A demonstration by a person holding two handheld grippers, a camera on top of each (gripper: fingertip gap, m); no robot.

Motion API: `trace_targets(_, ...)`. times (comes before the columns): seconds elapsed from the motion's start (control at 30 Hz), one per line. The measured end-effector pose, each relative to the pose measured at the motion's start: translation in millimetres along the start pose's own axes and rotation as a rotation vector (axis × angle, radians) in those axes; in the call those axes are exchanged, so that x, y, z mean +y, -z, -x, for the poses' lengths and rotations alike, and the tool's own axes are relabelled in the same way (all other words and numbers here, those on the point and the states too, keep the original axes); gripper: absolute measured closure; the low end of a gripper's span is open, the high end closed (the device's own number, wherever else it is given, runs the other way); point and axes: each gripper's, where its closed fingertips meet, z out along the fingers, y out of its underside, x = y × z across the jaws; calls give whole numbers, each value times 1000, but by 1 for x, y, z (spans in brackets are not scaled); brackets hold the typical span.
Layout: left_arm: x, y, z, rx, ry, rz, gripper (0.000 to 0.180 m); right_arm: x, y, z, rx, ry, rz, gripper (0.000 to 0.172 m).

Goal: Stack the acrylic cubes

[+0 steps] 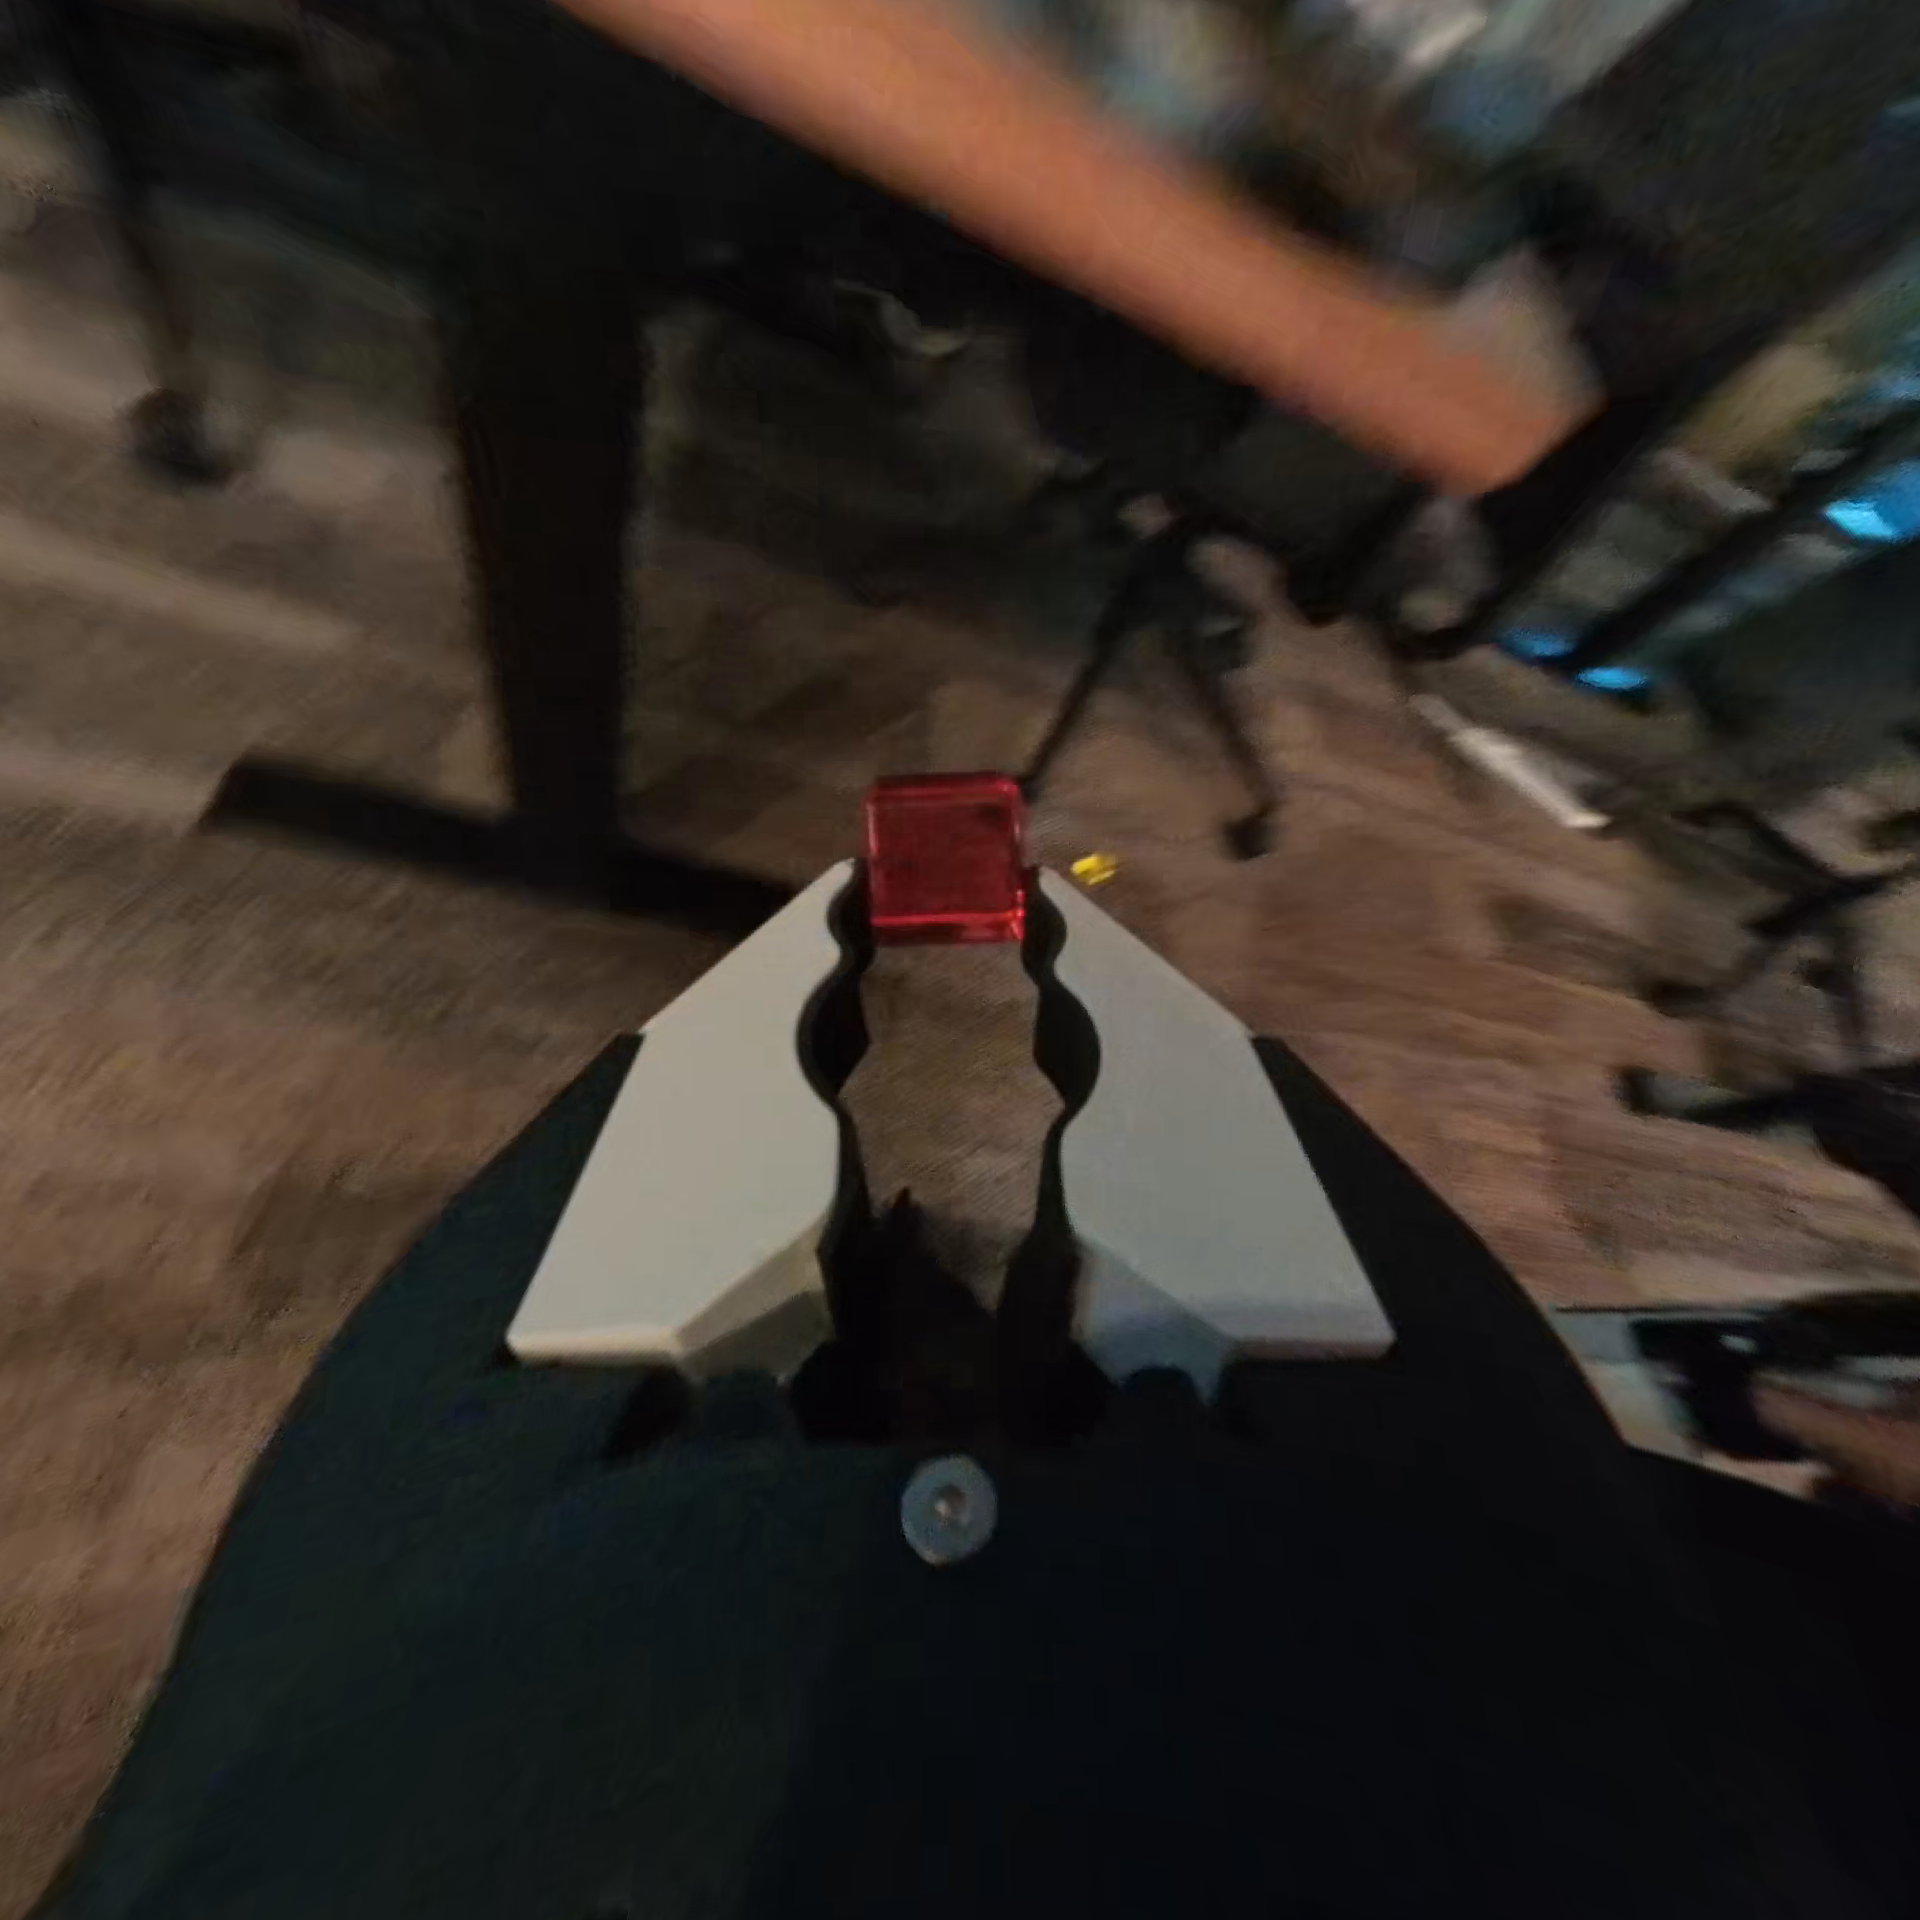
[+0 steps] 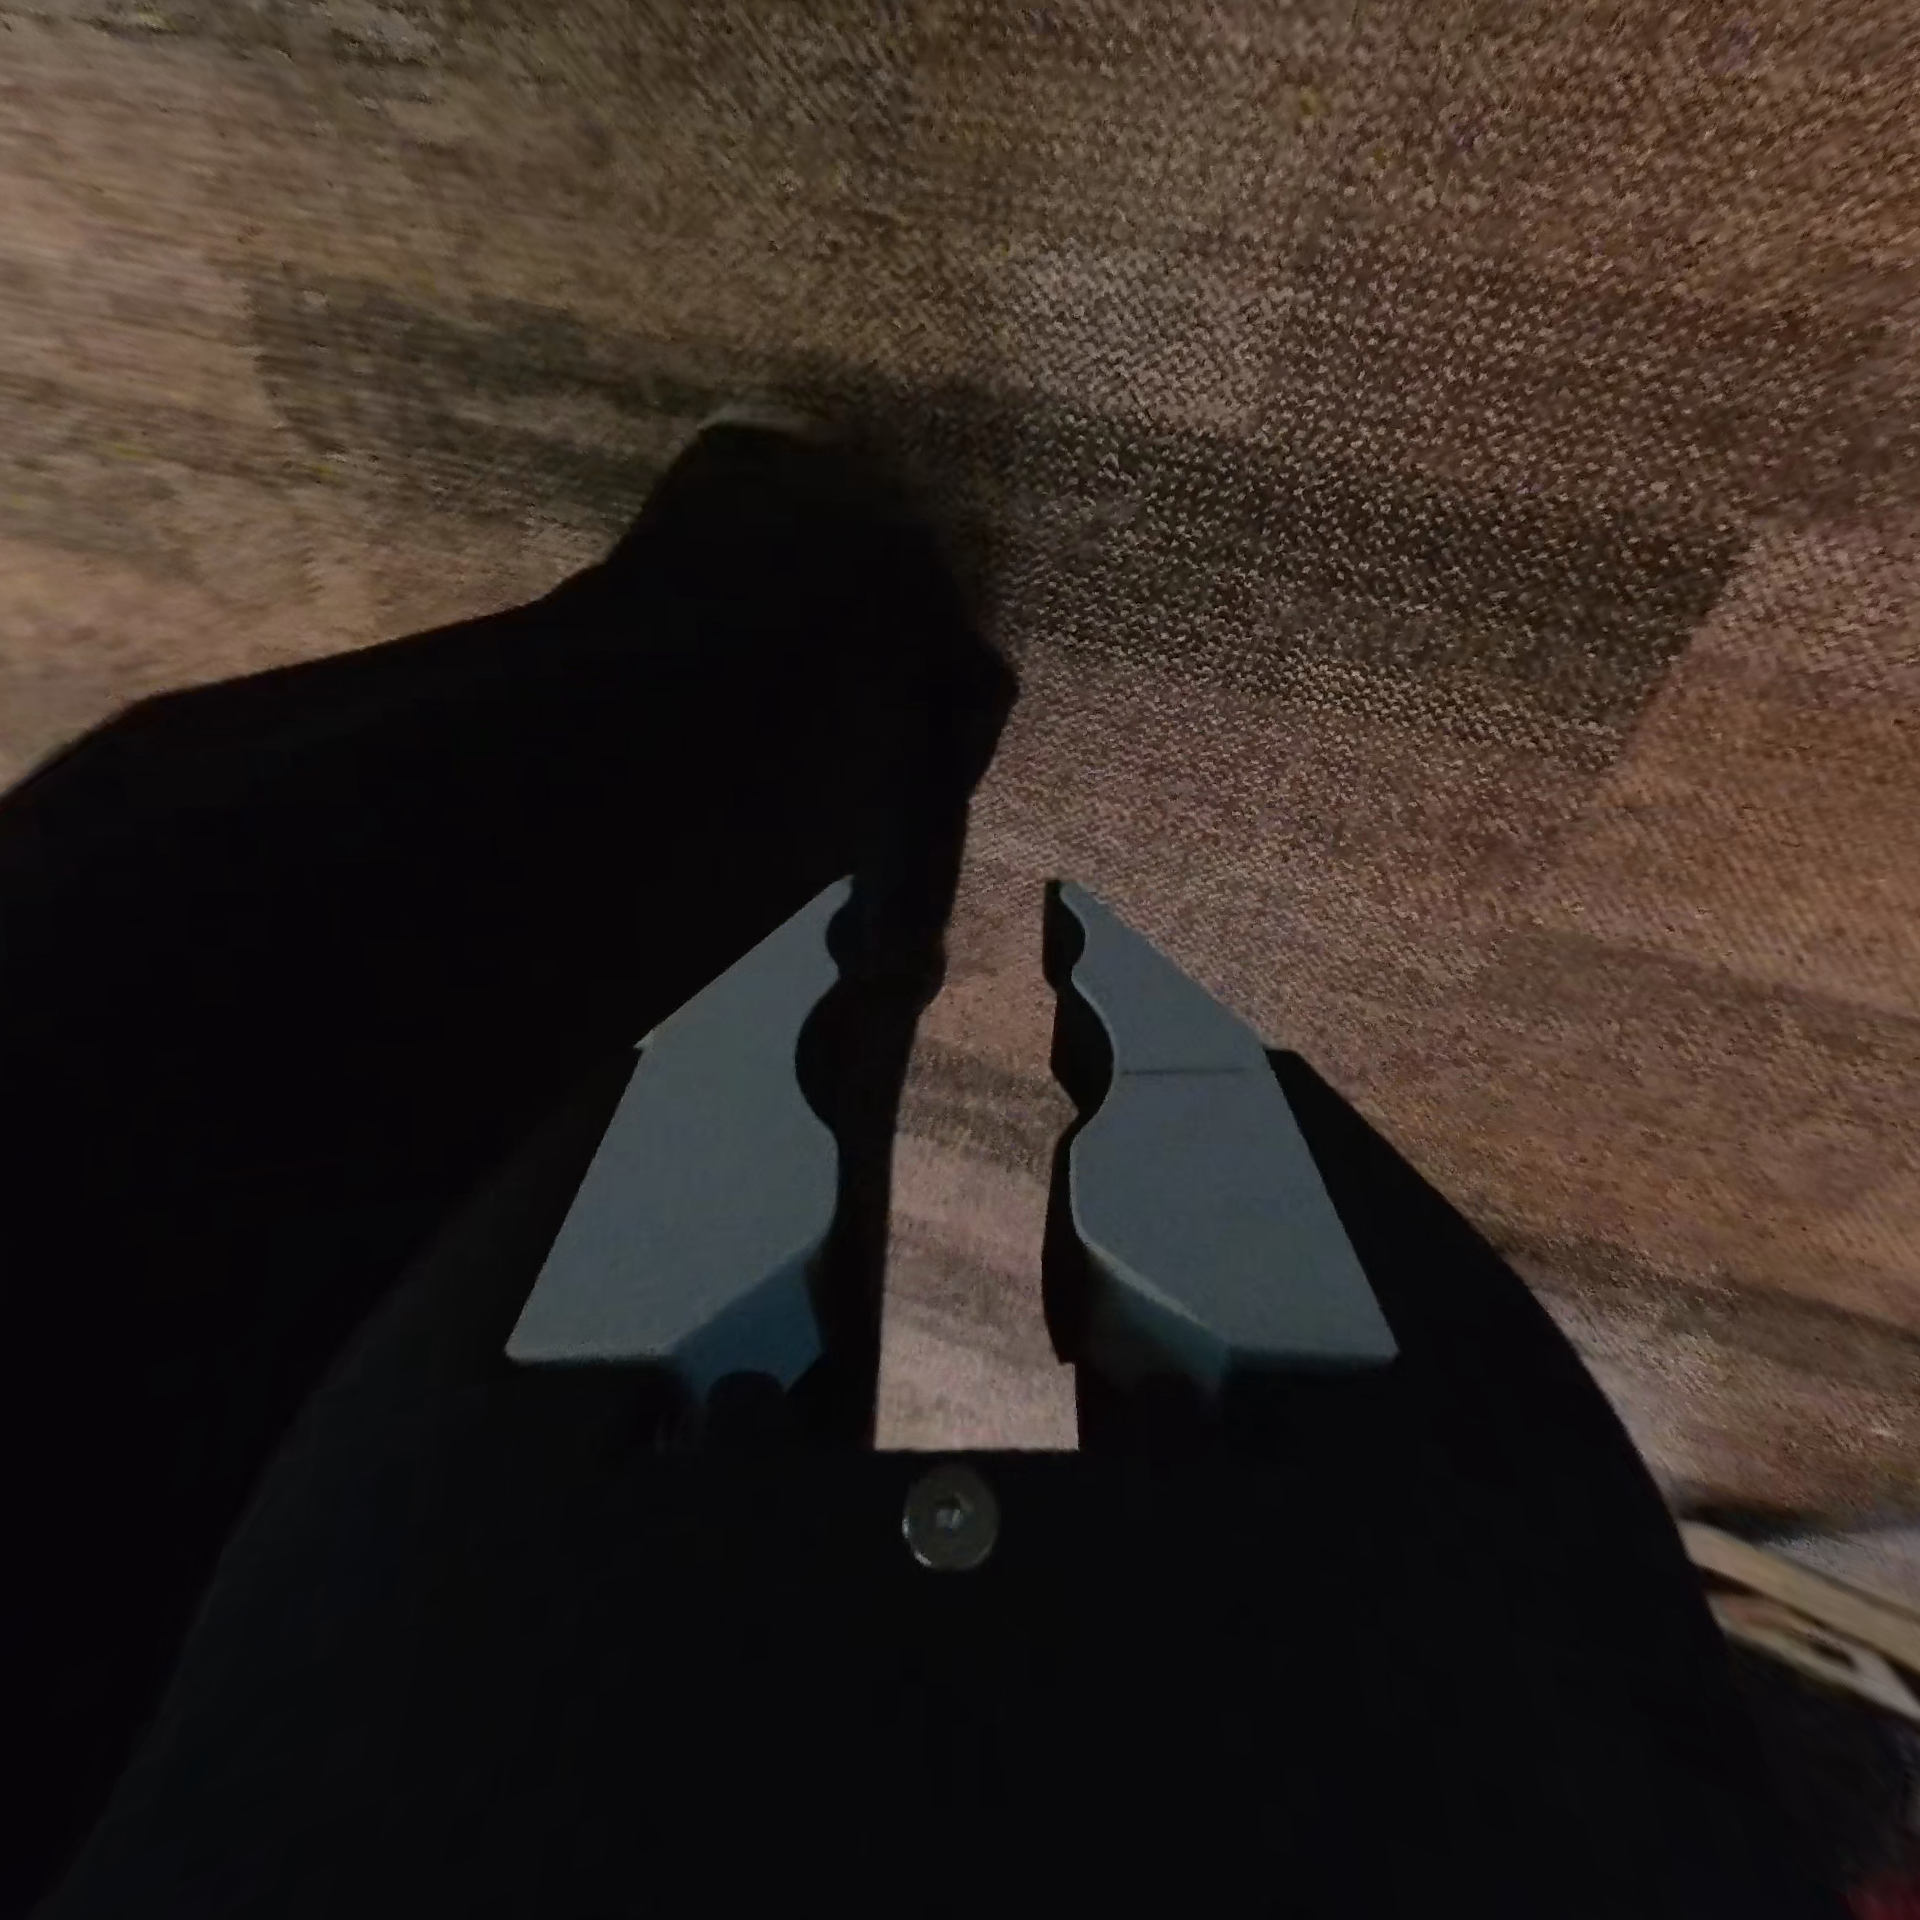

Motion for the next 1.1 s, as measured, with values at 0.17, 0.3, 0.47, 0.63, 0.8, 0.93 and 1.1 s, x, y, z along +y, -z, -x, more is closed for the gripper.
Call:
trace_targets(0.17,-141,-15,-119,213,-200,-108,153,-57,72,0,0,4,-91,140)
trace_targets(0.3,-235,-35,-135,173,-254,-257,153,-141,79,-21,60,50,-204,140)
trace_targets(0.47,-287,-62,-116,109,-274,-326,153,-287,15,-58,77,105,-411,130)
trace_targets(0.63,-255,-81,-48,-36,-301,-89,153,-406,-126,-117,-21,-55,-576,147)
trace_targets(0.8,-173,-59,87,-514,-322,282,153,-469,-297,-196,44,-203,-595,128)
trace_targets(0.93,-117,-54,166,-738,-349,449,153,-496,-392,-235,146,-197,-530,122)
trace_targets(1.1,-69,-61,213,-817,-231,499,153,-515,-438,-254,246,-117,-492,128)
